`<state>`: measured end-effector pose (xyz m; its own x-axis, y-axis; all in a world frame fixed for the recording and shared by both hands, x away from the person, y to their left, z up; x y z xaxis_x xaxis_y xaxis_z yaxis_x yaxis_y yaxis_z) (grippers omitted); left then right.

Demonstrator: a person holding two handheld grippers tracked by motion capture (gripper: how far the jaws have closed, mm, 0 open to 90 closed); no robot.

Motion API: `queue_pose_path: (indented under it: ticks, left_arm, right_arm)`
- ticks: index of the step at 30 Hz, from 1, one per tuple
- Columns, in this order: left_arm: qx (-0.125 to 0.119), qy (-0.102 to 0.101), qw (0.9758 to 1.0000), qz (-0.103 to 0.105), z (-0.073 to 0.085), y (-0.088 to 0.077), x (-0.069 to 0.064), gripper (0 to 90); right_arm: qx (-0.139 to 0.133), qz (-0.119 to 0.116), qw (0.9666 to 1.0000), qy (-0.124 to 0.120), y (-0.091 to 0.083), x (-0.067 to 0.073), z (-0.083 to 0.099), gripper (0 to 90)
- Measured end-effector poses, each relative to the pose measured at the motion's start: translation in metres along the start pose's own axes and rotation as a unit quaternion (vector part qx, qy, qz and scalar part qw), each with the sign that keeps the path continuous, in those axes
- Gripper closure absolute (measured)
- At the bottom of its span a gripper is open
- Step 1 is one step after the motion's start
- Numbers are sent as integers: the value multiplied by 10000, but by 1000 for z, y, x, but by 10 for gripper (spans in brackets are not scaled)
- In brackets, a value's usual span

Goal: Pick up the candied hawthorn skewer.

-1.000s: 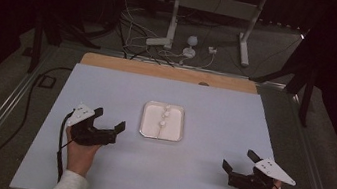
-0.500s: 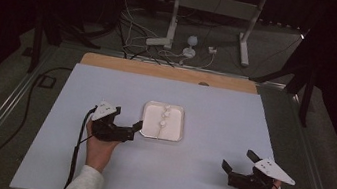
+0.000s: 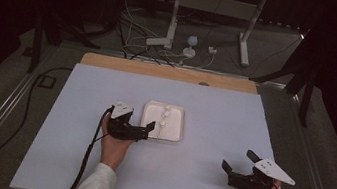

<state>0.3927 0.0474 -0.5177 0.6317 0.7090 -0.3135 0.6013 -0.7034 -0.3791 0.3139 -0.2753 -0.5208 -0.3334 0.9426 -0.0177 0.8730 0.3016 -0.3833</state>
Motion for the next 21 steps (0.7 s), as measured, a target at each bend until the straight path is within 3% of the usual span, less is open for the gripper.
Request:
queue_pose_path:
  ticks: [13,21]
  left_arm:
    - [485,-37,9988,42,22,36,-7,15]
    - [858,-417,9952,225,34,53,-14,45]
  right_arm:
    - [4,-7,10000,28,0,-1,0,0]
    - [10,-17,10000,73,0,-1,0,0]
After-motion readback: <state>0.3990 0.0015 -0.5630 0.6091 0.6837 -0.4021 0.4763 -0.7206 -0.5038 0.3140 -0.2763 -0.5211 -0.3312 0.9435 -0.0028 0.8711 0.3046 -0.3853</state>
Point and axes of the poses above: each handheld gripper's, and its own axes: y roughly forward along the jaws, z roughly out of its underside, x roughly to its left, the point moved 9 cm from there along y, roughly forward along the jaws, and after that the axes turned 10 degrees about z, right-handed, at the moved point
